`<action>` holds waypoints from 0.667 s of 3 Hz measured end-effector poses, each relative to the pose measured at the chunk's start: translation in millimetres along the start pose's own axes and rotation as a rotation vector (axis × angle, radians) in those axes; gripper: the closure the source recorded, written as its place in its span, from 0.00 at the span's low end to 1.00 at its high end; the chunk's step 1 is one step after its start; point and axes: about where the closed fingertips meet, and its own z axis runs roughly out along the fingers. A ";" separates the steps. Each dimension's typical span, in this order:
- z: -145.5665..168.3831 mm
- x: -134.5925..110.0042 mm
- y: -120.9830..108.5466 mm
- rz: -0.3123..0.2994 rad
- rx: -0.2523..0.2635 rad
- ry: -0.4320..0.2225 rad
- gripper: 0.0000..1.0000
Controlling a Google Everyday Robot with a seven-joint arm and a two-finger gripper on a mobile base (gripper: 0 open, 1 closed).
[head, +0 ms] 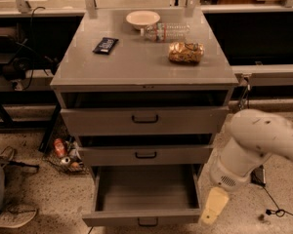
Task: Close bottom drawer
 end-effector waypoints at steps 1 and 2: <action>85.8 12.0 -11.9 0.056 -0.069 -0.034 0.00; 170.0 16.7 -36.9 0.147 -0.084 -0.112 0.00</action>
Offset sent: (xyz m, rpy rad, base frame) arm 0.0038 0.0242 -0.2472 0.1462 0.0689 -0.2747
